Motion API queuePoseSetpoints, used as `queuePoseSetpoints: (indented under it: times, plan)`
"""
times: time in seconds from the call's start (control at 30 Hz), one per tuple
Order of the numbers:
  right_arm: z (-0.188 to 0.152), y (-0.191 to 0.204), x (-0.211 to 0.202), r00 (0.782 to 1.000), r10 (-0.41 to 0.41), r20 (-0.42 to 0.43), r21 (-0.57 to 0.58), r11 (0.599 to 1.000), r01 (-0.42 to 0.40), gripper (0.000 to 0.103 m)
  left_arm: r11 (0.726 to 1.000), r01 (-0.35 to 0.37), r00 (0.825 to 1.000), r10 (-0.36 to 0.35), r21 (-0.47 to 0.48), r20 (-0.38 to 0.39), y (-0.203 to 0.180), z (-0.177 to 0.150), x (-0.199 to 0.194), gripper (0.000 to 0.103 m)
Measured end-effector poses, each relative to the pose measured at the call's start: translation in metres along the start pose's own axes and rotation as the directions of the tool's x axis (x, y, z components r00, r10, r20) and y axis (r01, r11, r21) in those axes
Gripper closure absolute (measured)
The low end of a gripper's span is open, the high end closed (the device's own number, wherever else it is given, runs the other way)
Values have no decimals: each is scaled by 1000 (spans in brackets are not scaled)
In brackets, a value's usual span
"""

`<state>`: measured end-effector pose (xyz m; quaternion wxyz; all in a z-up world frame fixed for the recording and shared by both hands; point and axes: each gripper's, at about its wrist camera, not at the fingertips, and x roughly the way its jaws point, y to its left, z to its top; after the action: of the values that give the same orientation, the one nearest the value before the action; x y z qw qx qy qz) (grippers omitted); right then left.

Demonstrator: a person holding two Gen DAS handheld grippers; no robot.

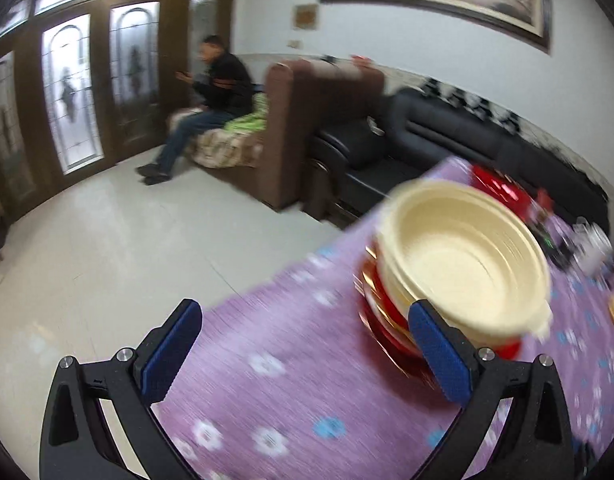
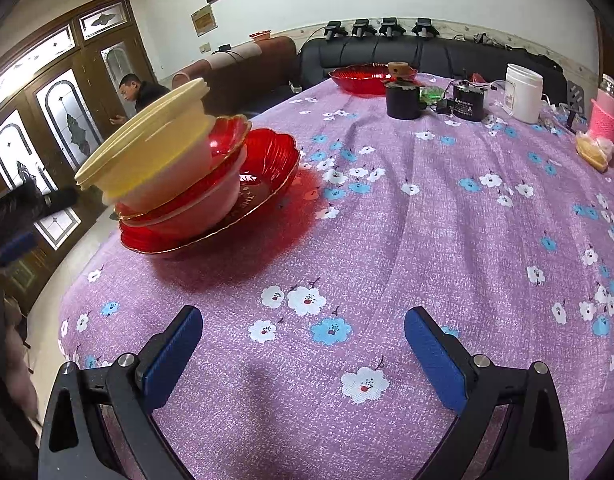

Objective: Organize plates and bowls

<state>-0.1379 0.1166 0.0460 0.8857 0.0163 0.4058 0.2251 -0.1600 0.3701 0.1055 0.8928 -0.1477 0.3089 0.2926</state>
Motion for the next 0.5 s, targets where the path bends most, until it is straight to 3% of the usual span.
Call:
queuePoseSetpoints:
  times: [0.13,0.3,0.5]
  plan:
    - [-1,0,0,1000,0,1,0,1000,0,1,995,-95,995,97,-42,38,16,20,8,0]
    - [-1,-1,1,1000,4,-3,12,1000,-4,1,975,-217,976,217,-43,-3,25,36,41,0]
    - [-2,-3,4,1000,11,-13,20,1000,-10,1,980,-192,980,195,56,-39,-3,40,59,0]
